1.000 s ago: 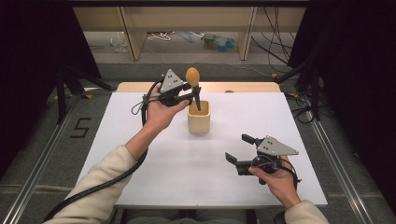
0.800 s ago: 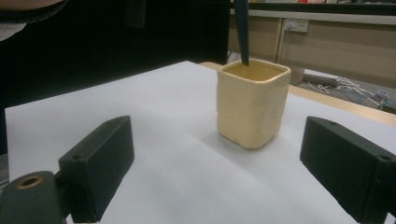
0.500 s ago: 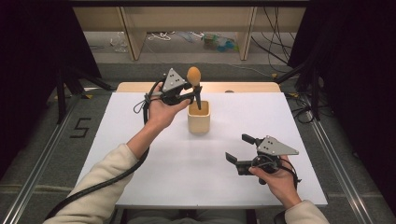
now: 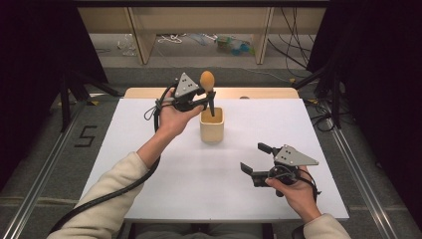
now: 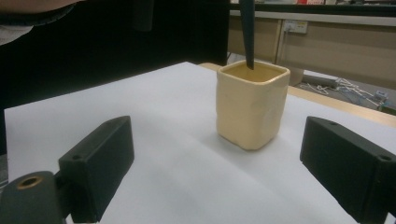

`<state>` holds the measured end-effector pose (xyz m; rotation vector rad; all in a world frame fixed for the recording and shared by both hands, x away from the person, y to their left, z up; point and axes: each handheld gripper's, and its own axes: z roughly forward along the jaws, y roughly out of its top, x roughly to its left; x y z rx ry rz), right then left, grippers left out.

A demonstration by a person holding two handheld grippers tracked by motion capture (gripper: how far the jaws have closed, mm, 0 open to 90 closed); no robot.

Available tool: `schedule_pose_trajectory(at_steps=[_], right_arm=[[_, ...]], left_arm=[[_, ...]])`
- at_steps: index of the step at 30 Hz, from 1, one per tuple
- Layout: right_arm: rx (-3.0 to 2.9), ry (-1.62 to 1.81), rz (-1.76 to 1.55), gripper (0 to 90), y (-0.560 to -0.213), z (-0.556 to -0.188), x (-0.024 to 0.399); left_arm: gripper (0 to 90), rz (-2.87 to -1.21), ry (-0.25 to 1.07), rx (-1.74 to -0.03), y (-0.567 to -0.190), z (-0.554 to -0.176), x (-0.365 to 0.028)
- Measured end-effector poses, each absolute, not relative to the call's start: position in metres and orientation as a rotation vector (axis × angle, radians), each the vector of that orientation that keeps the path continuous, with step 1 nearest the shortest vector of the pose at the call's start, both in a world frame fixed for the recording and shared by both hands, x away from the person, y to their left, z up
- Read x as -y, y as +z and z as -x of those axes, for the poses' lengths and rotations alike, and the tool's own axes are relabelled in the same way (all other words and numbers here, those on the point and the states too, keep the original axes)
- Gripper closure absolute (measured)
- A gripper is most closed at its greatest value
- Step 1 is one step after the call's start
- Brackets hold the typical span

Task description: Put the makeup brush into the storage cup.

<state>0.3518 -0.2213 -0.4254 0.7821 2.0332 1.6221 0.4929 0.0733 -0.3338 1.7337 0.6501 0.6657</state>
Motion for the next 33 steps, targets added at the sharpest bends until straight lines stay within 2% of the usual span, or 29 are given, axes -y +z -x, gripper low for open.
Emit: schedule_pose_trajectory(at_steps=[33], right_arm=[[-2.038,1.660,-0.796,10.7,-0.427,-0.351,0.219]], left_arm=[[64.9,-1.751,0.668,-0.674,-0.346,-0.504,-0.070]])
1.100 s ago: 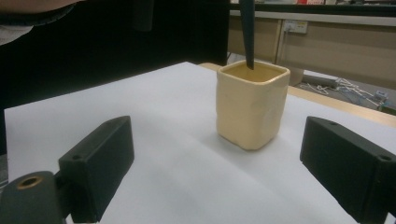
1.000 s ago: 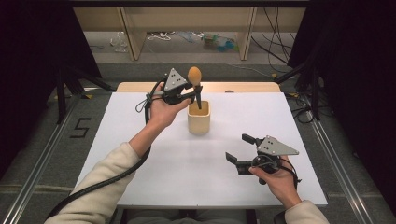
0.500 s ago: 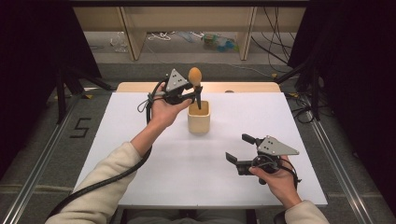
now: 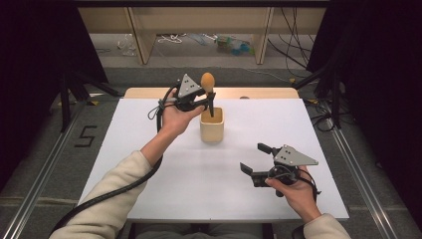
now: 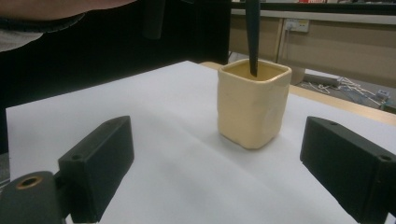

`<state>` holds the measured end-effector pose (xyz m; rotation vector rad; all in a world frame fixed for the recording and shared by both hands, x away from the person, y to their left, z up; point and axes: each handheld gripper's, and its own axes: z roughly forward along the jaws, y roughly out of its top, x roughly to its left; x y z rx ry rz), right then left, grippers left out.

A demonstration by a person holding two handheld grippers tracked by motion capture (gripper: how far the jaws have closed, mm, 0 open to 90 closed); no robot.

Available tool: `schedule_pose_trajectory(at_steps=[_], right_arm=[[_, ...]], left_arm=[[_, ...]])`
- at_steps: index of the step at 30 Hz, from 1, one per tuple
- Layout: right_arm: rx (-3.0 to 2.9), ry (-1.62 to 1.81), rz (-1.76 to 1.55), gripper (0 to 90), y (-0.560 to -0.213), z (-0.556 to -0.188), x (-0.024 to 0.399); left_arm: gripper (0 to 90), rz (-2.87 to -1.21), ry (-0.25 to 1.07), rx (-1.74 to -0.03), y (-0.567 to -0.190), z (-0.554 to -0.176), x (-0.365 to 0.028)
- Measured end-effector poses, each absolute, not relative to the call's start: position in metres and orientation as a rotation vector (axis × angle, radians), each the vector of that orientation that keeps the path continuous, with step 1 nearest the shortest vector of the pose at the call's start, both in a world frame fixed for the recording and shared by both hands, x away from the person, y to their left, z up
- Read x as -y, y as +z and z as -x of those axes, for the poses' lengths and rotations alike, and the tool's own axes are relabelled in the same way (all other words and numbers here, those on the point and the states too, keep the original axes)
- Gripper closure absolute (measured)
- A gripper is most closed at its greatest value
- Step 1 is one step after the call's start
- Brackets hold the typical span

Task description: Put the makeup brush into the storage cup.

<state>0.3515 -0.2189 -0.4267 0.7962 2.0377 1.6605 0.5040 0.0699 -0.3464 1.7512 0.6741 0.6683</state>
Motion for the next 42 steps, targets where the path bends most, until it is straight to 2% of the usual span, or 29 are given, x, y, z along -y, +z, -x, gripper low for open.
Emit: schedule_pose_trajectory(at_steps=[42], right_arm=[[-2.043,1.656,-0.803,10.8,-0.427,-0.351,0.219]], left_arm=[[64.8,-1.772,0.657,-0.683,-0.358,-0.508,-0.063]])
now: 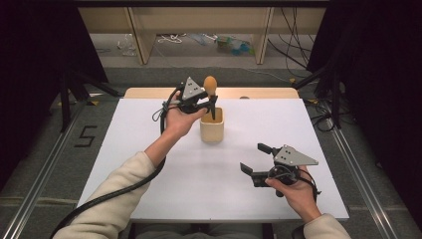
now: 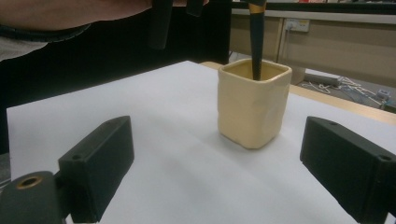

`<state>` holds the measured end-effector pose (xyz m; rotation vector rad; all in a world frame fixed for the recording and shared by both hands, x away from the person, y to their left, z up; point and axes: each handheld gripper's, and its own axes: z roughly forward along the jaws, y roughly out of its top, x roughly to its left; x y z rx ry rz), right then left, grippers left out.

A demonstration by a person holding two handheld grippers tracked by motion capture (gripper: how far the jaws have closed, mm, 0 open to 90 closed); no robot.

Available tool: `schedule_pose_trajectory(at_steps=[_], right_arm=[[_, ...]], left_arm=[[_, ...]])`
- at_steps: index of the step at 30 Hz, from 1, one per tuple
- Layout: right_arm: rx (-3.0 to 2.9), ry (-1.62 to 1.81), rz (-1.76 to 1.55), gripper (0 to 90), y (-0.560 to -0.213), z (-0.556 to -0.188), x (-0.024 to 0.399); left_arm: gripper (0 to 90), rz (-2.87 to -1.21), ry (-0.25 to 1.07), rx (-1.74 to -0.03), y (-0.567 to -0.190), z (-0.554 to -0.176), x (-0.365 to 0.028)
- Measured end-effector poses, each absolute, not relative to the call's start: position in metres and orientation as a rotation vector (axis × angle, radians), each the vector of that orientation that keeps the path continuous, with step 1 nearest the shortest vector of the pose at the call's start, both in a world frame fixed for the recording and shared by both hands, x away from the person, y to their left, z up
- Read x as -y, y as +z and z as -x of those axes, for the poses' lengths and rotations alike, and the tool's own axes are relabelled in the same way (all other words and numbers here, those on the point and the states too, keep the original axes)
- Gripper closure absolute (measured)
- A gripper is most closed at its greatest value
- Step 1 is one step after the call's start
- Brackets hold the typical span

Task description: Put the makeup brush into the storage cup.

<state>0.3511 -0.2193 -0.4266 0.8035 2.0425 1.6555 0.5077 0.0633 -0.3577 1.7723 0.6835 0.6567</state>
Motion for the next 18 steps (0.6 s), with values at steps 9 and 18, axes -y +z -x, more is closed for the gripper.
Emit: schedule_pose_trajectory(at_steps=[9,18], right_arm=[[-2.044,1.655,-0.805,10.8,-0.4267,-0.3511,0.2194],[-2.031,1.645,-0.767,10.9,-0.4266,-0.3531,0.2202]], left_arm=[[64.8,-1.772,0.655,-0.690,-0.3598,-0.5088,-0.0630],[64.8,-1.777,0.652,-0.697,-0.3636,-0.5088,-0.0631]])
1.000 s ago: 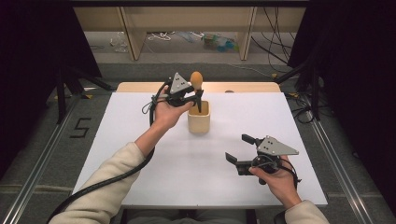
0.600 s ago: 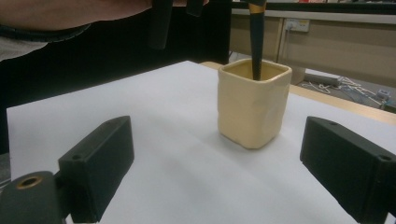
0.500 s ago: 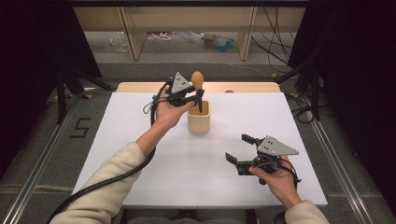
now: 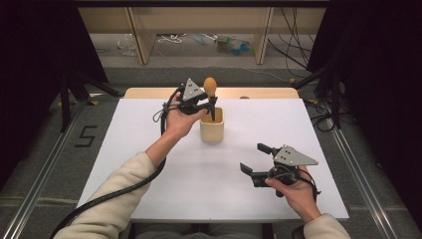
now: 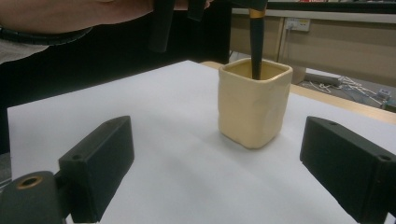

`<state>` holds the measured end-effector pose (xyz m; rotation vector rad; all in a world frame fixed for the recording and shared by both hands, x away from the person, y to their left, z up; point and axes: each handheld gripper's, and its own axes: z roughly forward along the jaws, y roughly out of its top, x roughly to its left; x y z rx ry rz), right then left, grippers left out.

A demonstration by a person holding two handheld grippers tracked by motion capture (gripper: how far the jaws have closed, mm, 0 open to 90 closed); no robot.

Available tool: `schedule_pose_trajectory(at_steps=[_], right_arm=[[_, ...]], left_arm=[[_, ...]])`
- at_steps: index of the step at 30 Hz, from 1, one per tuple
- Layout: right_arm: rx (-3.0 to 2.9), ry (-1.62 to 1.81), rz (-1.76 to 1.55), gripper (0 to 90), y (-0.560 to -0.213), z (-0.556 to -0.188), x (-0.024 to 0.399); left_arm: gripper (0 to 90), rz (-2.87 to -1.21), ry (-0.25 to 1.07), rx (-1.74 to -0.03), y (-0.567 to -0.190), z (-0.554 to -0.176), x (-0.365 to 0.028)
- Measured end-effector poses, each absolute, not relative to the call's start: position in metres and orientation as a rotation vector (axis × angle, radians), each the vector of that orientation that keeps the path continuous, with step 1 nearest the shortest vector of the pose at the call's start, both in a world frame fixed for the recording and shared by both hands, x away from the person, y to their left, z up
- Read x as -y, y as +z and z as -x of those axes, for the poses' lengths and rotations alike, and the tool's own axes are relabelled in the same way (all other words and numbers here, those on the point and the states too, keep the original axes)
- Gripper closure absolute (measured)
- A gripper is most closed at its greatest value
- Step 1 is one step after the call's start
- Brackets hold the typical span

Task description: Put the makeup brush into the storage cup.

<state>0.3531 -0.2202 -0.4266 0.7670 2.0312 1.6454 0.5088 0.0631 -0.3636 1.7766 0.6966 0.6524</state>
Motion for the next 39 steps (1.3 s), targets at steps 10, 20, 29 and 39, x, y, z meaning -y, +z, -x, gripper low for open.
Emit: schedule_pose_trajectory(at_steps=[10,20,29,39], right_arm=[[-2.036,1.632,-0.776,10.9,-0.427,-0.353,0.221],[-2.036,1.634,-0.774,11.0,-0.427,-0.353,0.220],[-2.037,1.633,-0.776,11.2,-0.427,-0.353,0.220],[-2.038,1.628,-0.783,11.2,-0.427,-0.353,0.221]], left_arm=[[64.8,-1.783,0.652,-0.706,-0.368,-0.510,-0.064],[64.8,-1.784,0.647,-0.717,-0.372,-0.512,-0.064],[64.8,-1.788,0.641,-0.723,-0.376,-0.512,-0.064],[64.8,-1.787,0.642,-0.733,-0.378,-0.514,-0.064]])
